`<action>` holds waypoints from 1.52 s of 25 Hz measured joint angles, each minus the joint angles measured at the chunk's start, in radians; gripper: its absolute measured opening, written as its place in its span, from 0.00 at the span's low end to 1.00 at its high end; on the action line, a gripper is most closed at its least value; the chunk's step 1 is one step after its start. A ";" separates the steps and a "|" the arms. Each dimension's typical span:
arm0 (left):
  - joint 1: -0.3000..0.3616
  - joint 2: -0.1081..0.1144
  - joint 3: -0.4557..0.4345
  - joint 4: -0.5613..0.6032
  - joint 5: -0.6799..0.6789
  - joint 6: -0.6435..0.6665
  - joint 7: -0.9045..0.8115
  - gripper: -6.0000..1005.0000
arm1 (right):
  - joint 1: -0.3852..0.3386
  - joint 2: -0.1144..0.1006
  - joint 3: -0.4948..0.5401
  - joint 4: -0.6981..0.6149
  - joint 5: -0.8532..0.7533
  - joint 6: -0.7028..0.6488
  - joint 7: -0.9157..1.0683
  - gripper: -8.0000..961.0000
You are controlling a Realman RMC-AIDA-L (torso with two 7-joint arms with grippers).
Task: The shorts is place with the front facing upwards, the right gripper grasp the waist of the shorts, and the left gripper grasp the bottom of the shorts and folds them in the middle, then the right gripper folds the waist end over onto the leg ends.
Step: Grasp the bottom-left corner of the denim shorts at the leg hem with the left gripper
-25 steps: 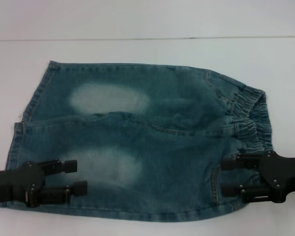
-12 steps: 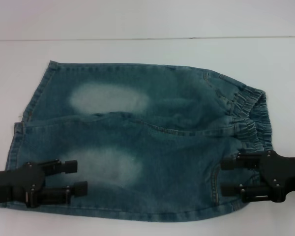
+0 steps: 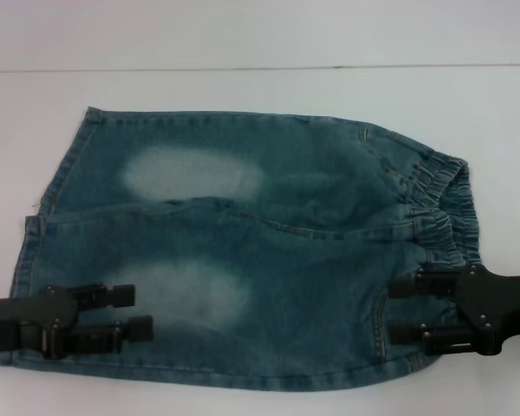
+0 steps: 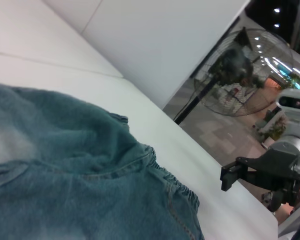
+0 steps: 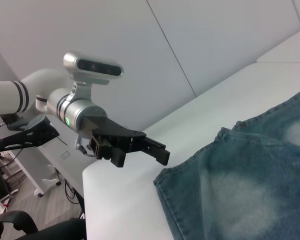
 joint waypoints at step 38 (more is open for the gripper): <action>-0.134 0.112 -0.092 0.158 0.527 -0.079 -0.618 0.90 | 0.022 0.014 0.009 0.000 -0.006 0.027 -0.032 0.78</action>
